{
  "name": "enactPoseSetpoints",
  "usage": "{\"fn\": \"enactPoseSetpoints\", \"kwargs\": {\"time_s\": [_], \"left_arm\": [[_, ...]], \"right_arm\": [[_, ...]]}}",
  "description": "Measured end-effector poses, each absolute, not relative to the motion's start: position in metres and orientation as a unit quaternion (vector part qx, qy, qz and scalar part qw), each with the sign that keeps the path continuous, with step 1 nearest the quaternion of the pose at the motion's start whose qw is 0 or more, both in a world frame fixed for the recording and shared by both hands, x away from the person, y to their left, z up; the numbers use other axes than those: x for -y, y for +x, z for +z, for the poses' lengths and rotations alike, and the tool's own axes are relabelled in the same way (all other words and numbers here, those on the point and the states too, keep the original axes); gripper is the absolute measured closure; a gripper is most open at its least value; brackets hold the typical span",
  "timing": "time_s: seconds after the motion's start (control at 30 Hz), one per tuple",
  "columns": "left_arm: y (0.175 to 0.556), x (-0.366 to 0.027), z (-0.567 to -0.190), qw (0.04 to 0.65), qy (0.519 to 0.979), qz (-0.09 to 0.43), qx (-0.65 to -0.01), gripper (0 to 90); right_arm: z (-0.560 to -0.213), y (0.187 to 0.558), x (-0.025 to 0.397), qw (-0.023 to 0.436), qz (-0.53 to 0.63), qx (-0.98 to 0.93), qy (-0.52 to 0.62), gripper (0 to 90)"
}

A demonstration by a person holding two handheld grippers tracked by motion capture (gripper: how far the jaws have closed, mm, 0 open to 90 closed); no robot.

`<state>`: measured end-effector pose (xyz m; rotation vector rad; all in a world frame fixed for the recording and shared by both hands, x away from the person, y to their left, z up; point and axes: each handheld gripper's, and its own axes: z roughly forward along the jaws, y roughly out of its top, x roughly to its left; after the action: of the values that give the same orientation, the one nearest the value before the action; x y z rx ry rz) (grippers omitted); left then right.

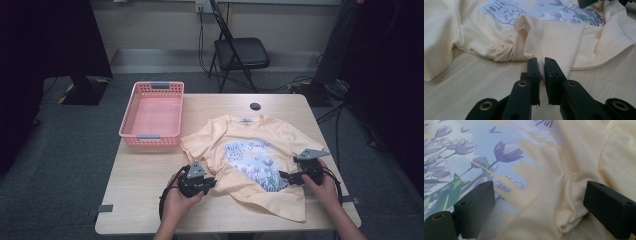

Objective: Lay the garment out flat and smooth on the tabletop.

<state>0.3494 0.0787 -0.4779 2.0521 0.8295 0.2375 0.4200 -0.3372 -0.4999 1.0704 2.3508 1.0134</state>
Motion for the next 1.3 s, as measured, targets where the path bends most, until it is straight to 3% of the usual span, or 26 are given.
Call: {"fn": "enactPoseSetpoints", "kwargs": {"time_s": [1.07, 1.17, 1.3], "left_arm": [[0.308, -0.098, -0.483, 0.438, 0.827, 0.089, -0.341, 82.3], [0.310, -0.098, -0.485, 0.443, 0.823, 0.084, -0.344, 77.5], [0.317, -0.098, -0.484, 0.462, 0.812, 0.093, -0.345, 52.8]], "right_arm": [[-0.500, 0.420, 0.337, 0.182, 0.359, -0.833, 0.379, 9.1], [-0.500, 0.420, 0.337, 0.182, 0.359, -0.833, 0.379, 9.1], [-0.500, 0.420, 0.337, 0.182, 0.359, -0.833, 0.380, 9.1]]}}
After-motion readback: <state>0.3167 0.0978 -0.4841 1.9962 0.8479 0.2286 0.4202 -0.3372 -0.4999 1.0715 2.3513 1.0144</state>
